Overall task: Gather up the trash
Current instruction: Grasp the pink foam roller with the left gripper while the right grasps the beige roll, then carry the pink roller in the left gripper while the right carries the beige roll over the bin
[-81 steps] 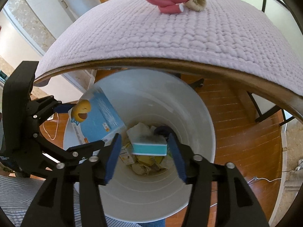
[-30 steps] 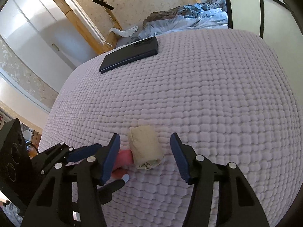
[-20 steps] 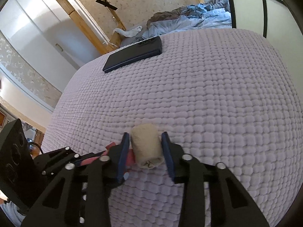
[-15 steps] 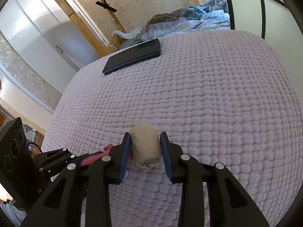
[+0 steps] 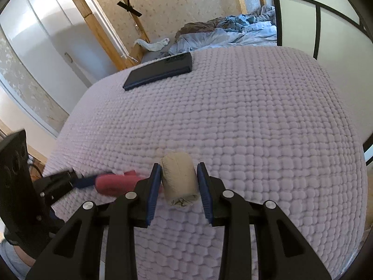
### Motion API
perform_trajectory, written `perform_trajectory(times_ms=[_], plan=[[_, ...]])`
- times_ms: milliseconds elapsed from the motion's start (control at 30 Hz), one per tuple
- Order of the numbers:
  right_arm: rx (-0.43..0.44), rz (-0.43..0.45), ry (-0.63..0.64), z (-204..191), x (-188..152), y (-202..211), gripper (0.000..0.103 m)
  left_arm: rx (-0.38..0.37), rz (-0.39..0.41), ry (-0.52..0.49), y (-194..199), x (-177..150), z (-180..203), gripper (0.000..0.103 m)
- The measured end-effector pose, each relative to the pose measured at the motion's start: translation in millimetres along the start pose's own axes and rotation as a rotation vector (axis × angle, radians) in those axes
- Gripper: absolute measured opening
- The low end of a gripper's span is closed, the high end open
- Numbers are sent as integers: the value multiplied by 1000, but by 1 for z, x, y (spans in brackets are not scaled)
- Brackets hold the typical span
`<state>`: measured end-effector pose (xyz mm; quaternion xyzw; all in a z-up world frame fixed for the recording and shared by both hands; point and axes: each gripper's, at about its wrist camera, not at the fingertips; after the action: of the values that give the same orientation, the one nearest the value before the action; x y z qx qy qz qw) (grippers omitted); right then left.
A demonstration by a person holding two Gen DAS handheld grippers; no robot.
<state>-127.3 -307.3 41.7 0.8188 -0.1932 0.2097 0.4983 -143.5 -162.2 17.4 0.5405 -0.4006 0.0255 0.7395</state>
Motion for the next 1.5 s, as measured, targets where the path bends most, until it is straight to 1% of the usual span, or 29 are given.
perform_trajectory(times_ms=[200,300,333,367,433,500,733,767,800,867,900,1033,1133,1167,1200,1233,1267,1300,1367,1500], plan=[[-57,0,71,-9,-4,-6,33,14,-15,-25,-14,3,7,75],[-80,-8,110,-13,-5,-9,34,27,-4,-42,-18,5,10,73],[-86,-10,122,-15,-5,-11,34,34,0,-51,-18,6,11,70],[-93,-12,132,-16,-5,-11,34,41,2,-60,-19,6,13,61],[-108,-16,147,-18,-6,-13,34,52,7,-67,-19,6,13,53],[-110,-20,154,-18,-8,-13,34,47,9,-59,-18,6,9,42],[-107,2,170,-21,-12,-5,32,36,8,-29,-12,4,1,40],[-105,7,167,-21,-12,-3,32,34,10,-27,-10,4,1,34],[-100,11,163,-21,-13,0,32,31,9,-24,-9,3,1,33],[-89,23,151,-21,-14,6,32,26,9,-13,-5,2,-1,33],[-85,25,147,-21,-14,8,30,23,10,-9,-4,2,-1,33],[-79,21,129,-20,-17,11,28,18,15,4,1,0,-4,32],[-109,16,130,-19,-19,8,30,13,2,5,0,-2,-6,33],[-104,17,126,-19,-19,7,30,18,-3,11,-1,-2,-7,35],[-100,18,116,-18,-19,5,31,23,-8,17,-3,-2,-9,46],[-99,18,110,-17,-18,3,32,23,-9,24,-4,-2,-10,54],[-96,16,102,-16,-17,1,36,16,0,28,-4,-2,-11,62],[-97,15,97,-15,-17,-1,41,10,4,27,-4,-2,-11,62],[-95,9,96,-15,-16,-6,44,8,-3,19,-8,-1,-9,62],[-108,-10,110,-15,-14,-19,45,22,3,9,-15,1,-7,62]])
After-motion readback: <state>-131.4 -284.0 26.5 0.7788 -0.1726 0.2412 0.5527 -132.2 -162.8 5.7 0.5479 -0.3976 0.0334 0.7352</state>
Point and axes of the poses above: each gripper's, at about its wrist camera, not at the fingertips, and y roughly against the way its jaws point, z to its right, x to its top, and after that the axes turned 10 degrees about x, right-handed
